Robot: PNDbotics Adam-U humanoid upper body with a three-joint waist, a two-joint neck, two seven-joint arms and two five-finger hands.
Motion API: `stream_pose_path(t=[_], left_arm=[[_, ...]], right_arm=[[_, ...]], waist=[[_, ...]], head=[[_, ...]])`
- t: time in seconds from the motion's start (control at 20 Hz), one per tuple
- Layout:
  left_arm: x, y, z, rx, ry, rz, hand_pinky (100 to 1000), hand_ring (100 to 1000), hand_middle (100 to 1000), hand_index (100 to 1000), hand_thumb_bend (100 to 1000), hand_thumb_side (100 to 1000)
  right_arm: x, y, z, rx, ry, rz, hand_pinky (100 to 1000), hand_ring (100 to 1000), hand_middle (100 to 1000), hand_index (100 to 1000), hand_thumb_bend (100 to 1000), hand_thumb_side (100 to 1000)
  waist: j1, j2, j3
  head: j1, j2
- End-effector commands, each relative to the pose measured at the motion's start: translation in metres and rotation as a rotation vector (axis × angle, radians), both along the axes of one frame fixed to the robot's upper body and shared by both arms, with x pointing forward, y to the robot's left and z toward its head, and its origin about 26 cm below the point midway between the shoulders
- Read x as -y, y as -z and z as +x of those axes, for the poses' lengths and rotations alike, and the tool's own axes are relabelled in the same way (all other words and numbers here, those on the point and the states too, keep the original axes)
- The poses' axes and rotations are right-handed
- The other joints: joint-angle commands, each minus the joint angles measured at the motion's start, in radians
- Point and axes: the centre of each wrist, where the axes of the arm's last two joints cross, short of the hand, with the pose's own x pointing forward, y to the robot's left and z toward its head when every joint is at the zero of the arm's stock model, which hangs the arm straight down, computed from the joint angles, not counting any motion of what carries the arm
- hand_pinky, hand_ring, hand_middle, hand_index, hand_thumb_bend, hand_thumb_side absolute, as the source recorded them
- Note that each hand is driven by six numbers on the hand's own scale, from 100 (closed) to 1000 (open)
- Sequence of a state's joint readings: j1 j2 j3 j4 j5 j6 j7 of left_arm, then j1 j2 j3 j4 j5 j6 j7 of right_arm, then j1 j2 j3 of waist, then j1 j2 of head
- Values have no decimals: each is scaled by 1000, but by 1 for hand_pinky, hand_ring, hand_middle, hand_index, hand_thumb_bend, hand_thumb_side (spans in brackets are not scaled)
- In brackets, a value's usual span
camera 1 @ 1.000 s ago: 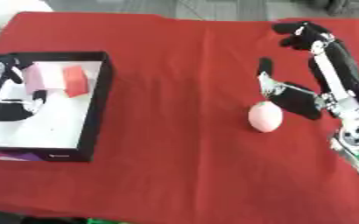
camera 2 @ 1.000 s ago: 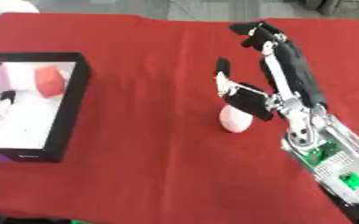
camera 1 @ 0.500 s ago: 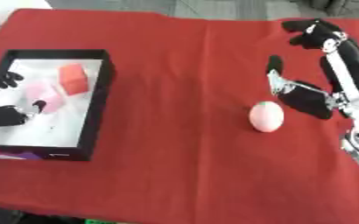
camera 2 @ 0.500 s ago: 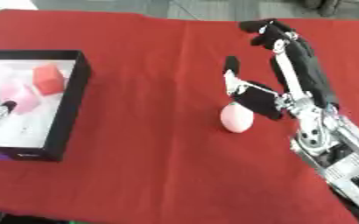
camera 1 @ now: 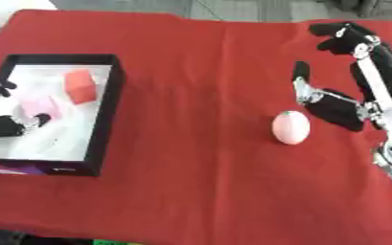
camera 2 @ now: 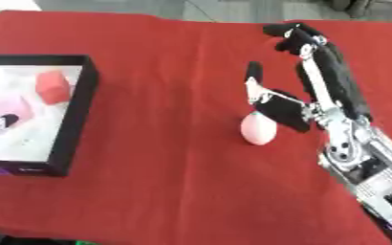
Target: Pick up the objects with one hand, pass them to the other hand, and then place them into the box on the other side of the table.
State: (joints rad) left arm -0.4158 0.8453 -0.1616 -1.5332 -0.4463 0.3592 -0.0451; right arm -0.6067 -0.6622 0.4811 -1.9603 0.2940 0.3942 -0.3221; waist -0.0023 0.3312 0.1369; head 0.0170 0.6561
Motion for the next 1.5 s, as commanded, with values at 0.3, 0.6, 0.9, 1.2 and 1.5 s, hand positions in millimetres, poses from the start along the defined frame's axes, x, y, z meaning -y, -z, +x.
stream_pose_path(t=[0.3,0.6,0.9,1.2,1.5], left_arm=[[33,-43,-16,361,256,-188,874,737,754,776,293,824],[55,-55,-27,462,387,-431,898,795,844,825,282,910],[64,-60,-35,453,442,-543,899,792,835,818,272,898],[65,-58,-36,423,429,-538,896,788,820,806,265,874],[67,-59,-36,442,406,-540,893,784,809,802,266,868]], right_arm=[[9,-17,2,-137,95,-107,814,790,815,862,100,435],[7,-37,-4,-305,106,-139,810,798,823,891,100,517],[6,-45,-4,-452,108,-183,814,805,819,892,100,460],[4,-48,-4,-563,128,-225,813,806,809,879,103,349],[4,-42,-1,-635,200,-290,827,820,816,884,185,306]], waist=[[3,-18,1],[4,-21,-1],[4,-22,-2],[4,-22,-4],[3,-20,-6]], head=[[-71,-7],[-101,-9],[-119,-13],[-126,-16],[-128,-14]])
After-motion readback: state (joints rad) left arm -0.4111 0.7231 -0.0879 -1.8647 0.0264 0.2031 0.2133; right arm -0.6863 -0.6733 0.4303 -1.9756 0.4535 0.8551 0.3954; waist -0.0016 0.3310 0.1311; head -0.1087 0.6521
